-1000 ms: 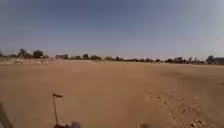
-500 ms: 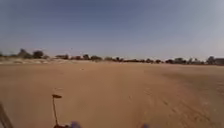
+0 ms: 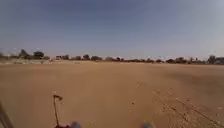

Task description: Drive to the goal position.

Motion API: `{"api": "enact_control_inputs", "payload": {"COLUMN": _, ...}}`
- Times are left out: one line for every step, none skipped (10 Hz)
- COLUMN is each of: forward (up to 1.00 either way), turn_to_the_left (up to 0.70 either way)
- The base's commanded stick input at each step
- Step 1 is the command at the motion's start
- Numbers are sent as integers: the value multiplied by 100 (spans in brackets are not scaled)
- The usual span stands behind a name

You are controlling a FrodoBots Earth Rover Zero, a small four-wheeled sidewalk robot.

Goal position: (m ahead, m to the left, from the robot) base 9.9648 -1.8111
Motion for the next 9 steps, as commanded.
{"api": "enact_control_inputs", "payload": {"forward": 50, "turn_to_the_left": 0}}
{"api": "enact_control_inputs", "payload": {"forward": 50, "turn_to_the_left": 0}}
{"api": "enact_control_inputs", "payload": {"forward": 50, "turn_to_the_left": 0}}
{"api": "enact_control_inputs", "payload": {"forward": 50, "turn_to_the_left": 0}}
{"api": "enact_control_inputs", "payload": {"forward": 50, "turn_to_the_left": 0}}
{"api": "enact_control_inputs", "payload": {"forward": 50, "turn_to_the_left": 0}}
{"api": "enact_control_inputs", "payload": {"forward": 50, "turn_to_the_left": 0}}
{"api": "enact_control_inputs", "payload": {"forward": 50, "turn_to_the_left": 0}}
{"api": "enact_control_inputs", "payload": {"forward": 50, "turn_to_the_left": 0}}
